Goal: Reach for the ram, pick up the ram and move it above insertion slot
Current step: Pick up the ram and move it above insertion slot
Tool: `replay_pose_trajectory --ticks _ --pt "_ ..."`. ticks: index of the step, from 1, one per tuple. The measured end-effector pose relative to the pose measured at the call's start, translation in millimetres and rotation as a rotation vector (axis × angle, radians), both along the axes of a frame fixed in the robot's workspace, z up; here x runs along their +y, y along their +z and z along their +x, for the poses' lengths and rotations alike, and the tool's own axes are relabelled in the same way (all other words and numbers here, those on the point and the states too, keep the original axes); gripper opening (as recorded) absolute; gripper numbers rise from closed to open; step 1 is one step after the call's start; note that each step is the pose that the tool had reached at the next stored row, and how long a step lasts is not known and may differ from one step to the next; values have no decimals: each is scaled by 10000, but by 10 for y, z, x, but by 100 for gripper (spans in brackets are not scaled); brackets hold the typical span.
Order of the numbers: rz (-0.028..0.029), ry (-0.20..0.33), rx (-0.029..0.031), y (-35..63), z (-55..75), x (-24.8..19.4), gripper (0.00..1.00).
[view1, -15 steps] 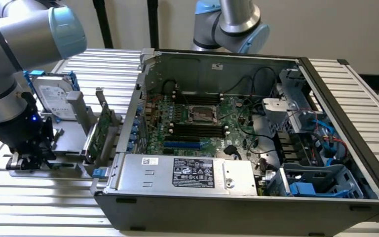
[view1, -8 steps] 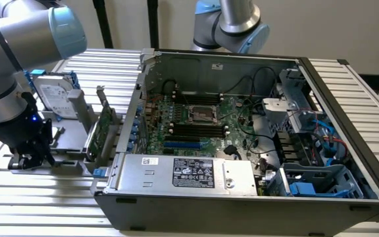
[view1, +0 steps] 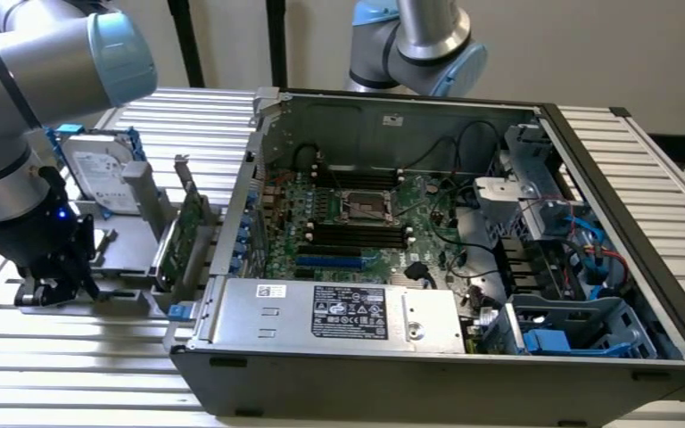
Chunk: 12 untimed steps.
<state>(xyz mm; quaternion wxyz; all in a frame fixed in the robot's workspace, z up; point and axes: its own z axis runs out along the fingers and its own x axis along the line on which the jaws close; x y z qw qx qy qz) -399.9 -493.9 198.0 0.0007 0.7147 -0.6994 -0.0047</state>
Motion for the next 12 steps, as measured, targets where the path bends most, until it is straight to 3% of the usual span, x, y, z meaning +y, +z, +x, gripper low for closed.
replay_pose_trajectory --ticks 6,12 --pt "2 0 -1 16 0 0 13" --pt "2 -1 0 111 0 0 13"
